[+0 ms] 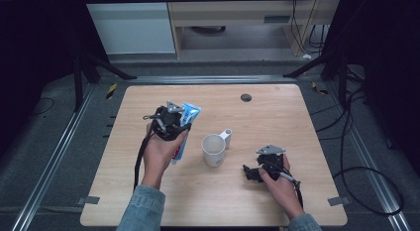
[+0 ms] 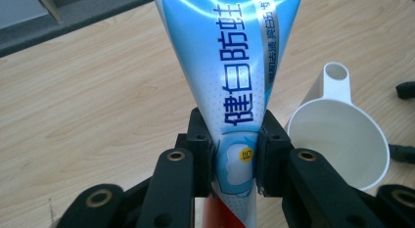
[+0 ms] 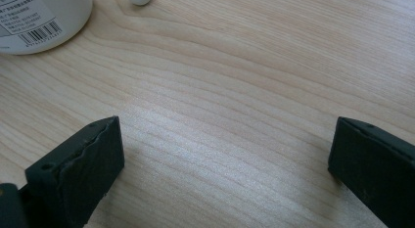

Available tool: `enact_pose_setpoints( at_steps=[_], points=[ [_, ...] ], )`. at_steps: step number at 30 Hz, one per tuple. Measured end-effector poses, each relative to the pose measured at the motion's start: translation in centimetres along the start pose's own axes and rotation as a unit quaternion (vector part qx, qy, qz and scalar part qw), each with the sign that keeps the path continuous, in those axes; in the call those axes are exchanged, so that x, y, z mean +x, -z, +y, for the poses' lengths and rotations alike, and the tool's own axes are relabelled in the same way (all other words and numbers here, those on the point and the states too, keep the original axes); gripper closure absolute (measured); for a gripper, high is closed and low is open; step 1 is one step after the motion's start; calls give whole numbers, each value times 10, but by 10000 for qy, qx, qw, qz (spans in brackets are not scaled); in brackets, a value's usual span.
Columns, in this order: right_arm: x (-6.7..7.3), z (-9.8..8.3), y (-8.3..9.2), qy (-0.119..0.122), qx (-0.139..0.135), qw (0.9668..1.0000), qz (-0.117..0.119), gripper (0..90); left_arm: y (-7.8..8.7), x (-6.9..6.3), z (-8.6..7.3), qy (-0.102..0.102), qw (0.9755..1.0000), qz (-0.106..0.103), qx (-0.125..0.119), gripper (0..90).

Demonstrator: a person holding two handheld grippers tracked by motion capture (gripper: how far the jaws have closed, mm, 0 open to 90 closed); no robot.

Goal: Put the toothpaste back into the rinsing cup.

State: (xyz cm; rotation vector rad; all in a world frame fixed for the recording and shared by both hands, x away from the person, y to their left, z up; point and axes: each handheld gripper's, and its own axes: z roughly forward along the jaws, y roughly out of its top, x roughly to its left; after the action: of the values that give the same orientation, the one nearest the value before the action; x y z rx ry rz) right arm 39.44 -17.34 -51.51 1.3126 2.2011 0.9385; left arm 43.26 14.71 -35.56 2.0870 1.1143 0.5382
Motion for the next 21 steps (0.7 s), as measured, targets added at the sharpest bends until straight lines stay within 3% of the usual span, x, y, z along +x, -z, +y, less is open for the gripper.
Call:
enact_pose_setpoints(
  at_steps=[10, 21],
  points=[
    [0, 0, 0, 10, -1, 10000, 13, 3, 6, -12, 5, -152, 9995, 14, -277, 722],
    [0, 0, 0, 10, 0, 10000, 16, 3, 17, -24, 8, -358, 9977, 265, -515, 722]
  ],
)
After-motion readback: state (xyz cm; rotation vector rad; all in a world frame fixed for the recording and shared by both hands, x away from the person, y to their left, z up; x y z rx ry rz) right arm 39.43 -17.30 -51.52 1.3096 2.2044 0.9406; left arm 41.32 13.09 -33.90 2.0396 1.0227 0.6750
